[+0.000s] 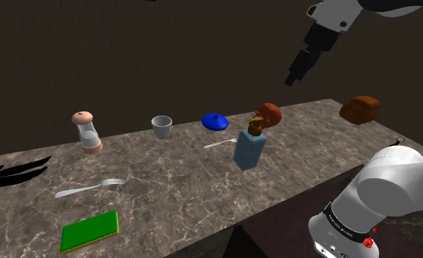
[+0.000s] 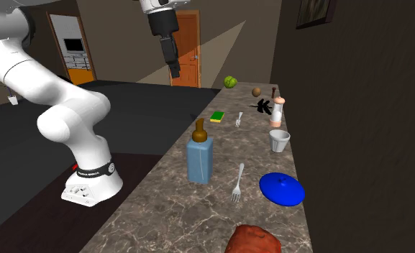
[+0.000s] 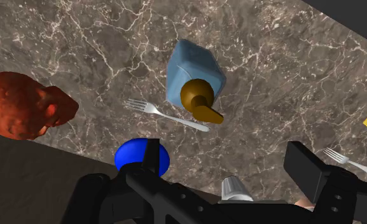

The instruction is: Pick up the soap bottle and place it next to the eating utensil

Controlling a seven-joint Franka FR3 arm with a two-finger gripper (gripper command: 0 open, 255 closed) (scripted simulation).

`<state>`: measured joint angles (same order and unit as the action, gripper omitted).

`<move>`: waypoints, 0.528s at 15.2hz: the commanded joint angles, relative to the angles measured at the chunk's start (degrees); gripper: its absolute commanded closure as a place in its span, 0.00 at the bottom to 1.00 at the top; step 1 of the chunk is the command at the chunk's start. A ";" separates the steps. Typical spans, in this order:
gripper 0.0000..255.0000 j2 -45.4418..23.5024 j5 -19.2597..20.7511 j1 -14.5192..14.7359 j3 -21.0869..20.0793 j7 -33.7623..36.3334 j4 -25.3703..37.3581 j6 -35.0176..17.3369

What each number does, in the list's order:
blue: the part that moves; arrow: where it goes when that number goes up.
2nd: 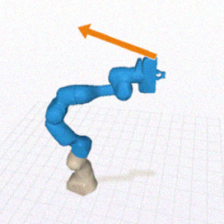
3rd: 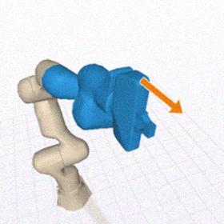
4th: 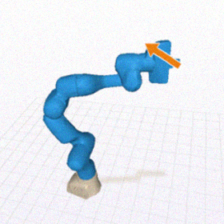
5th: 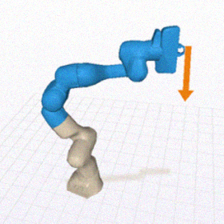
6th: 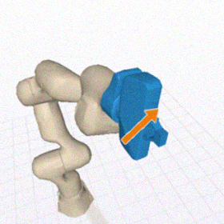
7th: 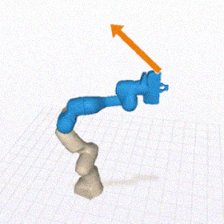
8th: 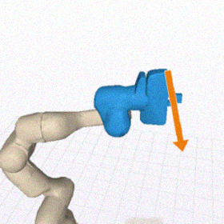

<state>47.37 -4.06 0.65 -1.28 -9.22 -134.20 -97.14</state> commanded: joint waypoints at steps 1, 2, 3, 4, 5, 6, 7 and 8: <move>0.00 0.00 0.00 0.00 0.00 0.00 0.00 0.00; 0.00 -1.19 -0.08 -0.11 -0.67 0.86 -0.78 -1.18; 0.00 -2.44 -0.16 -0.23 -1.34 1.72 -1.50 -2.36; 0.00 -3.76 -0.23 -0.36 -2.01 2.58 -2.18 -3.55; 0.00 -5.13 -0.29 -0.48 -2.67 3.44 -2.80 -4.74; 0.00 -6.56 -0.33 -0.59 -3.31 4.33 -3.37 -5.93; 0.00 -8.05 -0.36 -0.72 -3.95 5.21 -3.88 -7.12; 0.00 -9.60 -0.38 -0.84 -4.57 6.10 -4.34 -8.31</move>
<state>39.41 -4.41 -0.06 -5.16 -4.11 -138.26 -104.31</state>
